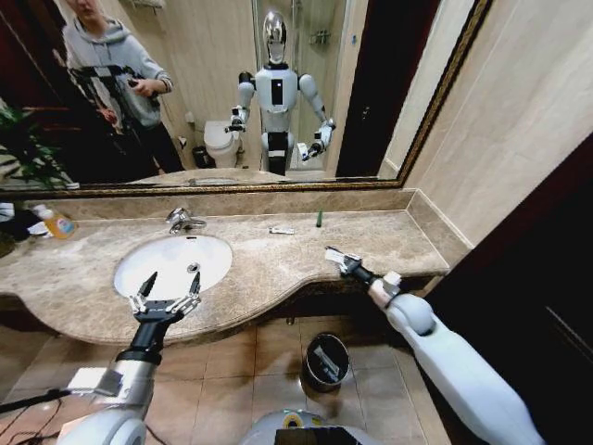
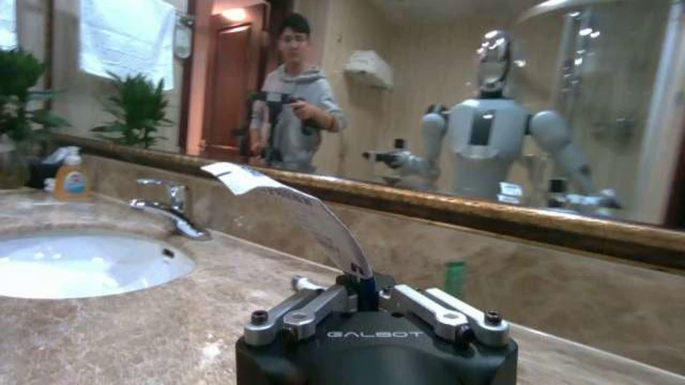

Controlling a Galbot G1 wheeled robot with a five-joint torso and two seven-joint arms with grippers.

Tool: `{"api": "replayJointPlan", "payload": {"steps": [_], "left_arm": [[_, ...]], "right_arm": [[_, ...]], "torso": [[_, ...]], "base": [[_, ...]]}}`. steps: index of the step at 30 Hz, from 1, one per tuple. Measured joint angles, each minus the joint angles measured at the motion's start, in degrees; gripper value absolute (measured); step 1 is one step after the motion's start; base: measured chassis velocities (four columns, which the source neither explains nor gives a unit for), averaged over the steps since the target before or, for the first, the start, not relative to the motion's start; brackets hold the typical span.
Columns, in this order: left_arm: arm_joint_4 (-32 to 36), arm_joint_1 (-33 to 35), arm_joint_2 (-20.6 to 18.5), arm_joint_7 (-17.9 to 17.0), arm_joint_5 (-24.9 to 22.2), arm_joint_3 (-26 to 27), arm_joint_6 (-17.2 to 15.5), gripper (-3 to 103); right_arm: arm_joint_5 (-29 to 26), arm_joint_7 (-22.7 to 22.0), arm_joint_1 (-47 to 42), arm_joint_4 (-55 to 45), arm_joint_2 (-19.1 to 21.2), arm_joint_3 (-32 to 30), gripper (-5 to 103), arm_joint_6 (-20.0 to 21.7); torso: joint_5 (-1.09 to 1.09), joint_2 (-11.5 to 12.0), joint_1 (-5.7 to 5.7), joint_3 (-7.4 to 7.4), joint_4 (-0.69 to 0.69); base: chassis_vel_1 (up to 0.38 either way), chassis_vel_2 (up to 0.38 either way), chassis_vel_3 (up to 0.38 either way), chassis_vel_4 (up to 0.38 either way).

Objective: Pick up the trash from the sink and place it in the trash bin.

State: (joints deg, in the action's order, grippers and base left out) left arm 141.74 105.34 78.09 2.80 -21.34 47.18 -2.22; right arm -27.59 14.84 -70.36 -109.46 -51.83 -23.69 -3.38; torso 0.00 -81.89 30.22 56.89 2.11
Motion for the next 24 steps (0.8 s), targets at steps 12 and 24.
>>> {"api": "replayJointPlan", "payload": {"steps": [12, 24], "left_arm": [[0.0, 0.0, 0.0, 0.0, 0.0, 0.0, 0.0, 100], [0.0, 0.0, 0.0, 0.0, 0.0, 0.0, 0.0, 100]], "right_arm": [[1.7, -0.8, -15.4, -5.4, -4.3, -9.2, 4, -2.2], [11.4, -1.7, -22.3, 1.8, -10.6, -2.9, 4, -5.2]], "torso": [[0.0, 0.0, 0.0, 0.0, 0.0], [-0.01, 0.0, 0.0, 0.0, 0.0]], "base": [[0.0, 0.0, 0.0, 0.0], [0.0, 0.0, 0.0, 0.0]]}}
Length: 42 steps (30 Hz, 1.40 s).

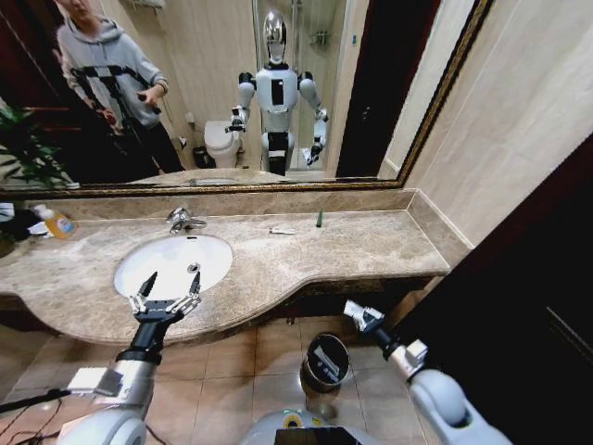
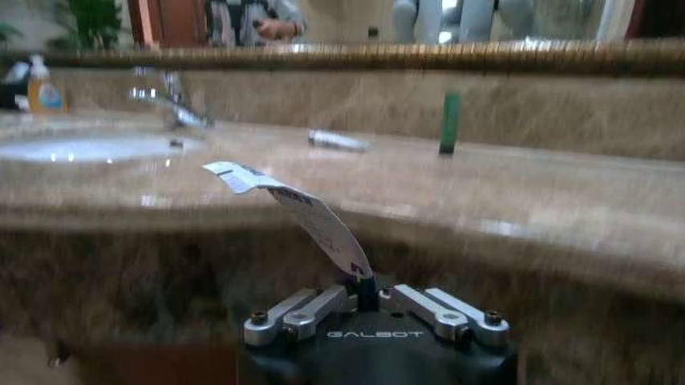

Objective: Pick up the trash from the sink and place it in the trash bin.

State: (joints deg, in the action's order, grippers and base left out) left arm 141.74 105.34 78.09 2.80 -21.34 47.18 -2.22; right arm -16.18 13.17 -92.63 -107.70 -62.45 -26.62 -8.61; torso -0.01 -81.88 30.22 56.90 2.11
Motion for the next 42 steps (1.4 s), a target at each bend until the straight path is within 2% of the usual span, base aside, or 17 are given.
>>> {"api": "replayJointPlan", "payload": {"steps": [4, 10, 17, 19, 22, 25, 31, 34, 36, 42], "left_arm": [[0.0, 0.0, 0.0, 0.0, 0.0, 0.0, 0.0, 100], [0.0, 0.0, 0.0, 0.0, 0.0, 0.0, 0.0, 100], [0.0, 0.0, 0.0, 0.0, 0.0, 0.0, 0.0, 100], [0.0, 0.0, 0.0, 0.0, 0.0, 0.0, 0.0, 100], [0.0, 0.0, 0.0, 0.0, 0.0, 0.0, 0.0, 100], [0.0, 0.0, 0.0, 0.0, 0.0, 0.0, 0.0, 100], [0.0, 0.0, 0.0, 0.0, 0.0, 0.0, 0.0, 100], [0.0, 0.0, 0.0, 0.0, 0.0, 0.0, 0.0, 100], [0.0, 0.0, 0.0, 0.0, 0.0, 0.0, 0.0, 100], [0.0, 0.0, 0.0, 0.0, 0.0, 0.0, 0.0, 100]], "right_arm": [[1.9, -0.4, -0.1, 3.1, -0.6, 1.7, 4, 0.0], [5.5, 0.2, 0.0, 7.6, -1.2, 5.3, 4, 5.1], [11.1, 0.3, 5.9, 13.6, -2.3, 7.6, 4, 10.2], [12.3, -0.6, 9.0, 17.4, -2.7, 10.0, 4, 12.3], [13.0, -0.9, 10.8, 19.8, -2.9, 11.3, 4, 13.0], [15.6, -1.5, 15.0, 27.6, -4.7, 13.4, 4, 13.8], [19.5, -2.2, 19.5, 36.2, -7.5, 14.7, 4, 13.0], [24.3, -2.2, 23.4, 44.3, -10.0, 14.5, 4, 9.6], [24.5, -2.2, 23.7, 45.1, -10.2, 14.5, 4, 9.4], [29.7, -2.3, 29.2, 57.0, -14.0, 13.6, 4, 4.2]], "torso": [[0.0, 0.0, 0.0, 0.0, 0.0], [0.0, 0.0, 0.0, 0.0, -0.01], [0.01, 0.0, 0.0, 0.0, 0.0], [0.01, 0.0, 0.0, 0.01, 0.0], [0.01, 0.0, 0.0, 0.01, 0.0], [0.01, 0.0, 0.0, 0.01, 0.0], [0.0, 0.0, 0.0, 0.01, -0.01], [0.02, 0.0, 0.0, 0.01, 0.01], [0.02, 0.0, 0.0, 0.01, 0.01], [0.01, 0.0, 0.0, 0.01, 0.0]], "base": [[0.0, 0.0, 0.0, 0.0], [0.0, 0.0, 0.0, 0.0], [0.0, 0.0, 0.0, 0.0], [0.0, 0.0, 0.0, 0.0], [0.0, 0.0, 0.0, 0.0], [0.0, 0.0, 0.0, 0.0], [0.0, 0.0, 0.0, 0.0], [0.0, 0.0, 0.0, 0.0], [0.0, 0.0, 0.0, 0.0], [0.0, 0.0, 0.0, 0.0]]}}
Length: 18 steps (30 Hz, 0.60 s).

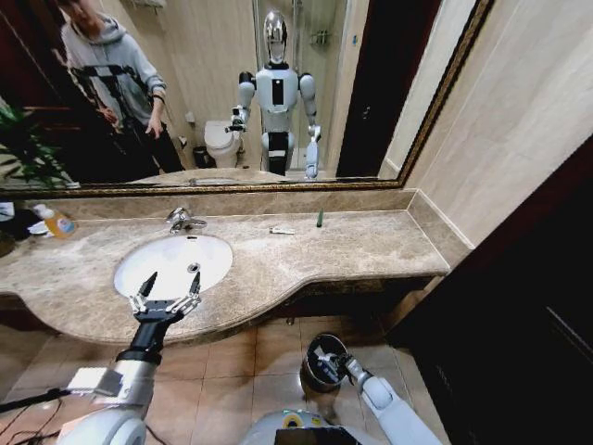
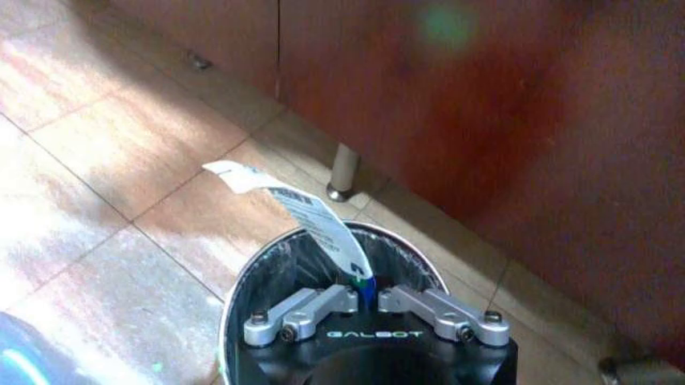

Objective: Pick up the trash from the sink and place it in the trash bin.

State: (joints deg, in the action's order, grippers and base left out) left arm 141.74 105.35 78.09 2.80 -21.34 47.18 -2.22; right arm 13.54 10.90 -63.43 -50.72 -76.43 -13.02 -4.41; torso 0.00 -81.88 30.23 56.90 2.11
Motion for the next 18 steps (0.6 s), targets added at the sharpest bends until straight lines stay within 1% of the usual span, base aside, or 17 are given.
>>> {"api": "replayJointPlan", "payload": {"steps": [1, 4, 6, 7, 8, 9, 13, 14, 15, 17, 18], "left_arm": [[0.0, 0.0, 0.0, 0.0, 0.0, 0.0, 0.0, 100], [0.0, 0.0, 0.0, 0.0, 0.0, 0.0, 0.0, 100], [0.0, 0.0, 0.0, 0.0, 0.0, 0.0, 0.0, 100], [0.0, 0.0, 0.0, 0.0, 0.0, 0.0, 0.0, 100], [0.0, 0.0, 0.0, 0.0, 0.0, 0.0, 0.0, 100], [0.0, 0.0, 0.0, 0.0, 0.0, 0.0, 0.0, 100], [0.0, 0.0, 0.0, 0.0, 0.0, 0.0, 0.0, 100], [0.0, 0.0, 0.0, 0.0, 0.0, 0.0, 0.0, 100], [0.0, 0.0, 0.0, 0.0, 0.0, 0.0, 0.0, 100], [0.0, 0.0, 0.0, 0.0, 0.0, 0.0, 0.0, 100], [0.0, 0.0, 0.0, 0.0, 0.0, 0.0, 0.0, 100]], "right_arm": [[0.0, 0.0, 0.0, 0.0, 0.0, 0.0, 4, 0.0], [1.2, -0.4, 1.9, 3.6, -1.2, -0.3, 4, -1.7], [1.4, -0.4, 2.2, 4.1, -1.3, -0.3, 4, -1.8], [1.7, -0.5, 2.5, 4.6, -1.5, -0.3, 3, -1.8], [1.9, -0.5, 2.7, 5.1, -1.7, -0.2, 7, -1.8], [1.9, -0.5, 2.7, 5.1, -1.7, -0.2, 7, -1.8], [2.0, -0.5, 3.4, 6.4, -1.9, -0.4, 29, -1.8], [2.0, -0.5, 3.4, 6.4, -1.9, -0.4, 29, -1.8], [2.0, -0.5, 3.4, 6.4, -1.7, -0.5, 34, -1.8], [2.0, -0.5, 3.4, 6.4, -1.6, -0.5, 34, -1.8], [1.8, -0.5, 3.4, 6.1, -1.2, -0.5, 45, -1.7]], "torso": [[0.0, 0.0, 0.0, 0.0, 0.0], [0.0, 0.0, 0.0, 0.0, 0.0], [-0.01, 0.0, 0.0, 0.0, 0.0], [-0.01, 0.0, 0.0, 0.0, 0.0], [0.0, 0.0, 0.0, 0.0, 0.0], [0.0, 0.0, 0.0, 0.0, 0.0], [0.0, 0.0, 0.0, 0.0, 0.0], [0.0, 0.0, 0.0, 0.0, 0.0], [0.0, 0.0, 0.0, 0.0, 0.0], [0.0, 0.0, 0.0, 0.0, 0.0], [0.0, 0.0, 0.0, 0.0, 0.0]], "base": [[0.0, 0.0, 0.0, 0.0], [0.0, 0.0, 0.0, 0.0], [0.0, 0.0, 0.0, 0.0], [0.0, 0.0, 0.0, 0.0], [0.0, 0.0, 0.0, 0.0], [0.0, 0.0, 0.0, 0.0], [0.0, 0.0, 0.0, 0.0], [0.0, 0.0, 0.0, 0.0], [0.0, 0.0, 0.0, 0.0], [0.0, 0.0, 0.0, 0.0], [0.0, 0.0, 0.0, 0.0]]}}
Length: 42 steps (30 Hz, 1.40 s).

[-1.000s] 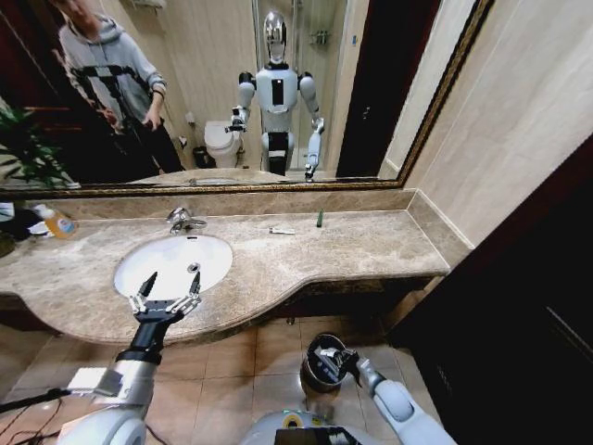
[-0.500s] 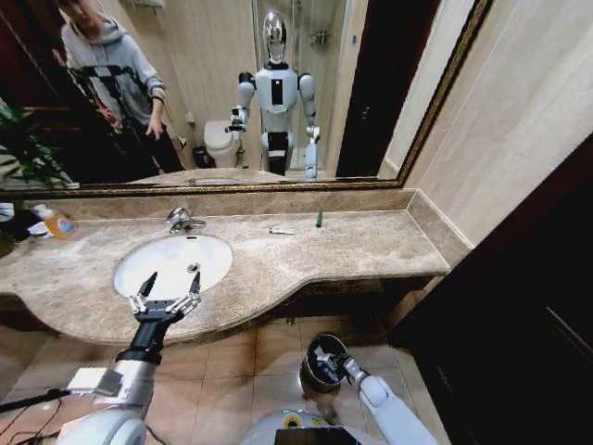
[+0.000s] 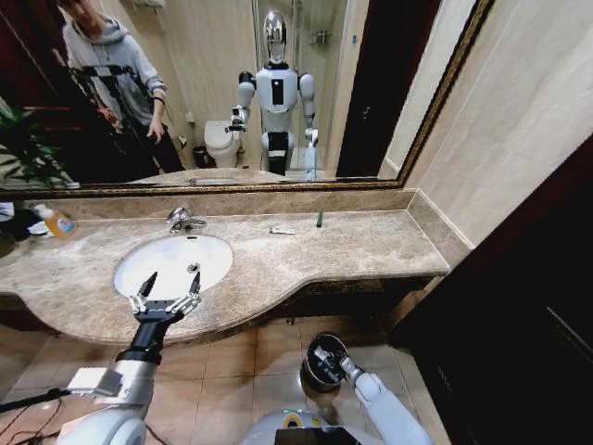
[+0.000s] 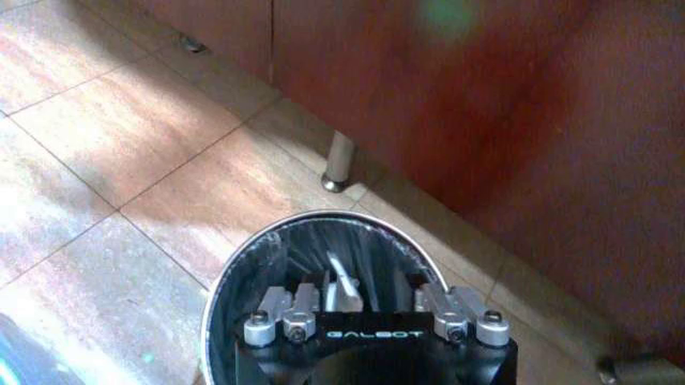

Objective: Pick up the trash from the sink and place it in the trash bin.

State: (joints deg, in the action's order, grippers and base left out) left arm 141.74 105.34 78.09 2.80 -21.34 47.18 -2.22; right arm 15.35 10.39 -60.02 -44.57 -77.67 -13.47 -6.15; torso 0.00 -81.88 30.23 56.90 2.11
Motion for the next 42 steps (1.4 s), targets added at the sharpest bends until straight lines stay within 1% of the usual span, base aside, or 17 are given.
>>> {"api": "replayJointPlan", "payload": {"steps": [3, 7, 8, 10, 12, 14, 17, 26, 30, 31, 33, 35, 37, 38, 40, 41, 42], "left_arm": [[0.0, 0.0, 0.0, 0.0, 0.0, 0.0, 0.0, 100], [0.0, 0.0, 0.0, 0.0, 0.0, 0.0, 0.0, 100], [0.0, 0.0, 0.0, 0.0, 0.0, 0.0, 0.0, 100], [0.0, 0.0, 0.0, 0.0, 0.0, 0.0, 0.0, 100], [0.0, 0.0, 0.0, 0.0, 0.0, 0.0, 0.0, 100], [0.0, 0.0, 0.0, 0.0, 0.0, 0.0, 0.0, 100], [0.0, 0.0, 0.0, 0.0, 0.0, 0.0, 0.0, 100], [0.0, 0.0, 0.0, 0.0, 0.0, 0.0, 0.0, 100], [0.0, 0.0, 0.0, 0.0, 0.0, 0.0, 0.0, 100], [0.0, 0.0, 0.0, 0.0, 0.0, 0.0, 0.0, 100], [0.0, 0.0, 0.0, 0.0, 0.0, 0.0, 0.0, 100], [0.0, 0.0, 0.0, 0.0, 0.0, 0.0, 0.0, 100], [0.0, 0.0, 0.0, 0.0, 0.0, 0.0, 0.0, 100], [0.0, 0.0, 0.0, 0.0, 0.0, 0.0, 0.0, 100], [0.0, 0.0, 0.0, 0.0, 0.0, 0.0, 0.0, 100], [0.0, 0.0, 0.0, 0.0, 0.0, 0.0, 0.0, 100], [0.0, 0.0, 0.0, 0.0, 0.0, 0.0, 0.0, 100]], "right_arm": [[-0.2, 0.1, 0.0, -0.5, 0.5, 0.0, 51, 0.1], [-0.8, 0.2, -0.1, -1.0, 1.3, 0.0, 73, 0.0], [-0.8, 0.2, -0.1, -1.0, 1.3, 0.0, 73, 0.0], [-1.0, 0.2, -0.3, -1.1, 1.6, -0.1, 83, -0.1], [-1.0, 0.2, -0.4, -1.1, 1.6, -0.1, 83, -0.1], [-1.1, 0.2, -0.6, -1.2, 1.7, -0.2, 94, -0.2], [-1.2, 0.2, -0.8, -1.5, 1.8, -0.2, 99, -0.2], [-2.4, 0.5, -2.1, -3.5, 2.3, -0.6, 100, -0.1], [-6.4, 1.9, -4.8, -8.3, 3.5, -1.8, 100, 0.4], [-8.8, 2.0, -7.2, -12.7, 4.7, -2.1, 100, 0.9], [-12.2, 2.0, -11.0, -19.5, 7.1, -2.8, 100, 1.0], [-13.4, 1.9, -12.5, -22.4, 8.0, -3.5, 100, 0.5], [-17.1, 0.3, -16.4, -27.9, 9.7, -6.2, 100, -0.6], [-17.1, 0.3, -16.4, -27.9, 9.7, -6.2, 100, -0.6], [-21.0, -0.5, -20.9, -33.7, 10.7, -11.5, 100, -0.6], [-21.0, -0.5, -20.9, -33.7, 10.7, -11.5, 100, -0.6], [-22.8, -0.5, -23.2, -36.9, 10.7, -14.2, 100, -0.9]], "torso": [[-0.01, 0.0, 0.0, 0.0, 0.0], [0.0, 0.0, 0.0, 0.0, 0.0], [0.0, 0.0, 0.0, 0.0, 0.0], [0.0, 0.0, 0.0, 0.0, 0.0], [0.0, 0.0, 0.0, 0.0, 0.0], [0.0, 0.0, 0.0, 0.0, 0.0], [0.0, 0.0, 0.0, 0.0, 0.0], [0.01, 0.0, 0.0, 0.0, 0.0], [0.01, 0.0, 0.0, 0.0, 0.0], [0.03, 0.0, 0.0, 0.0, 0.01], [-0.05, 0.0, -0.01, 0.0, -0.02], [0.0, 0.0, -0.01, 0.0, -0.01], [0.03, 0.0, -0.01, 0.0, 0.02], [0.03, 0.0, -0.01, 0.0, 0.02], [-0.02, 0.0, -0.01, -0.01, -0.01], [-0.02, 0.0, -0.01, -0.01, -0.01], [0.02, 0.0, -0.01, -0.01, 0.0]], "base": [[0.0, 0.0, 0.0, 0.0], [0.0, 0.0, 0.0, 0.0], [0.0, 0.0, 0.0, 0.0], [0.0, 0.0, 0.0, 0.0], [0.0, 0.0, 0.0, 0.0], [0.0, 0.0, 0.0, 0.0], [0.0, 0.0, 0.0, 0.0], [0.0, 0.0, 0.0, 0.0], [0.0, 0.0, 0.0, 0.0], [0.0, 0.0, 0.0, 0.0], [0.0, 0.0, 0.0, 0.0], [0.0, 0.0, 0.0, 0.0], [0.0, 0.0, 0.0, 0.0], [0.0, 0.0, 0.0, 0.0], [0.0, 0.0, 0.0, 0.0], [0.0, 0.0, 0.0, 0.0], [0.0, 0.0, 0.0, 0.0]]}}
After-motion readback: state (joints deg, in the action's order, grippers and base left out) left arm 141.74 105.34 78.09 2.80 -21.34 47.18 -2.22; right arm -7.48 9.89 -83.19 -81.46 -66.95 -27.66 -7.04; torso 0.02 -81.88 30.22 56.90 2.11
